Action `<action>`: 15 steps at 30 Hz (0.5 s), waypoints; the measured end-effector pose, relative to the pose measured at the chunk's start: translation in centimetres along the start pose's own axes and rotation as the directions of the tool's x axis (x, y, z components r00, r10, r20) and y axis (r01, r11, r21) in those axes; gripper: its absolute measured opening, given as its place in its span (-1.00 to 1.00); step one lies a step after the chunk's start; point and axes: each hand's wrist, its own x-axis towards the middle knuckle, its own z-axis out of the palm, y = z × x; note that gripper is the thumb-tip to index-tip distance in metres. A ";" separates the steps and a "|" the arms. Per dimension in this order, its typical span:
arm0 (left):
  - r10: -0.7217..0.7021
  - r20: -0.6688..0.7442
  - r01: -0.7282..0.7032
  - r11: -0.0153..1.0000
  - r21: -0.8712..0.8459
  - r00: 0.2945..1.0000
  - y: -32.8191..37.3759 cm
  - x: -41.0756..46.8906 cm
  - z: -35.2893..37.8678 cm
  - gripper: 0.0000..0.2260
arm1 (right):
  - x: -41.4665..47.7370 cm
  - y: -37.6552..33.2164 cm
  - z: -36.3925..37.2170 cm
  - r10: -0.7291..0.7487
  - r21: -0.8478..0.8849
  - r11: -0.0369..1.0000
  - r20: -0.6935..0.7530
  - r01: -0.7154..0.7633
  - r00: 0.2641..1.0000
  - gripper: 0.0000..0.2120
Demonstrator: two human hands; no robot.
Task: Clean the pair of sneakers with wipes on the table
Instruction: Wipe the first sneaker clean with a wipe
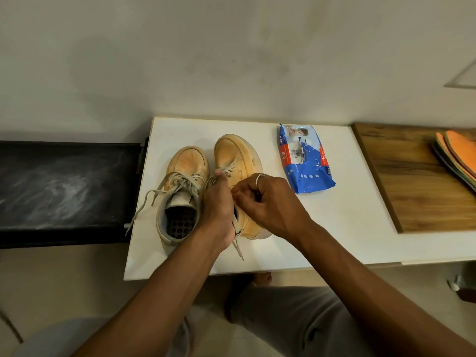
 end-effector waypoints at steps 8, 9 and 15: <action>0.002 -0.023 -0.002 1.000 0.000 1.000 -0.1 0.2 0.2 -0.61 | 0.6 1.4 -0.1 0.069 -0.016 0.997 -0.081 -0.071 0.994 -0.86; -0.005 -0.026 0.004 1.000 -0.003 1.000 0.0 0.1 0.2 -0.61 | 0.5 1.3 0.1 0.036 -0.009 0.999 -0.071 -0.037 0.997 -0.84; 0.002 -0.031 -0.002 1.000 0.001 1.000 0.1 0.1 0.2 -0.59 | 0.2 1.4 -0.6 0.095 0.045 0.994 0.028 -0.096 0.995 -0.91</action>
